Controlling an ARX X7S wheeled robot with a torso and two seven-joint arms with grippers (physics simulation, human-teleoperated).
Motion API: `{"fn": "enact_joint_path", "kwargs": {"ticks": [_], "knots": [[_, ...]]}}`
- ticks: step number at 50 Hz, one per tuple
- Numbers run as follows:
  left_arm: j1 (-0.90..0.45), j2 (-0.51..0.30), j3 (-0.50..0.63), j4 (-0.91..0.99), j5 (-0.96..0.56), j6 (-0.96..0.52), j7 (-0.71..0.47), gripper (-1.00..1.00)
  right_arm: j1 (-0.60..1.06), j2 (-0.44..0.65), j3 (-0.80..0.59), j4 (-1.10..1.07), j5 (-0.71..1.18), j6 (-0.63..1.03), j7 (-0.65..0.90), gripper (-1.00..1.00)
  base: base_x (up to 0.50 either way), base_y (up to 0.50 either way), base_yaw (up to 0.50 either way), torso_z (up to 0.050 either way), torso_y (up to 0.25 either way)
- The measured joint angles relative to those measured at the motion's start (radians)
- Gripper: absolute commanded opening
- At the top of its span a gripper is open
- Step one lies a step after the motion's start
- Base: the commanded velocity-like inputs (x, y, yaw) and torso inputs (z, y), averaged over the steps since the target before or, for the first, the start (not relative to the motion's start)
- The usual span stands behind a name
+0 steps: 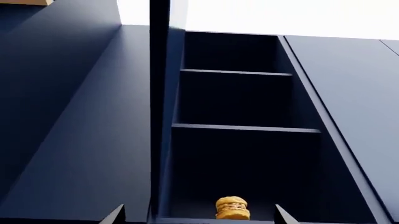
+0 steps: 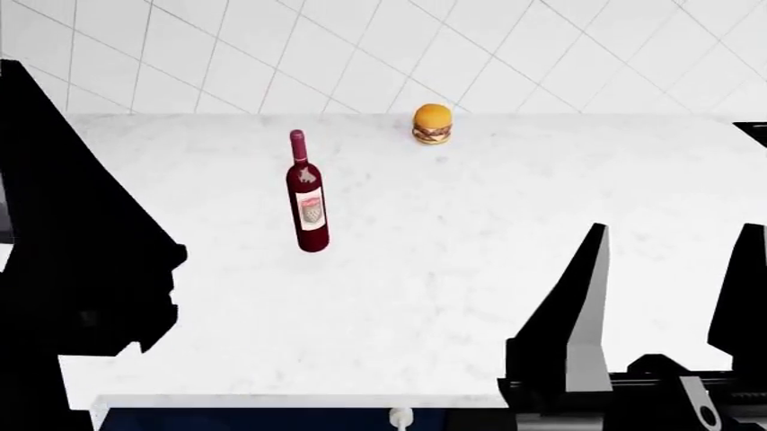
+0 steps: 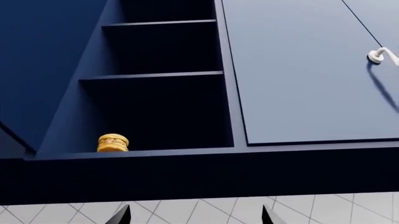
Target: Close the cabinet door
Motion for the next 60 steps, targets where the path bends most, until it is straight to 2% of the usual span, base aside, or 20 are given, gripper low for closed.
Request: {"fn": "enact_joint_path", "kwargs": {"ticks": [8,18,26,38,50,60], "knots": [[-0.104,-0.038,-0.071,0.032,-0.126,-0.119,-0.037,1.0,-0.001,0.005,0.0,-0.004,0.003,0.001,0.006,1.0,0.0,0.0,0.0,0.0,0.0],[-0.276,-0.116,-0.183,0.067,-0.375,-0.292,-0.147,1.0,0.0,0.01,-0.001,-0.001,0.006,0.0,0.013,1.0,0.0,0.0,0.0,0.0,0.0],[-0.397,-0.155,-0.252,0.06,-0.563,-0.359,-0.223,1.0,0.001,0.014,-0.003,0.002,0.009,0.002,0.018,1.0,0.0,0.0,0.0,0.0,0.0],[-0.488,-0.186,-0.319,0.044,-0.773,-0.383,-0.294,1.0,0.003,0.019,-0.004,0.008,0.011,0.002,0.026,1.0,0.0,0.0,0.0,0.0,0.0],[-0.478,-0.216,-0.389,0.04,-0.966,-0.354,-0.325,1.0,0.007,0.024,-0.003,0.011,0.012,0.003,0.035,1.0,0.0,0.0,0.0,0.0,0.0],[-0.503,-0.281,-0.457,0.024,-1.163,-0.308,-0.374,1.0,0.01,0.028,-0.004,0.017,0.012,0.003,0.041,1.0,0.0,0.0,0.0,0.0,0.0]]}}
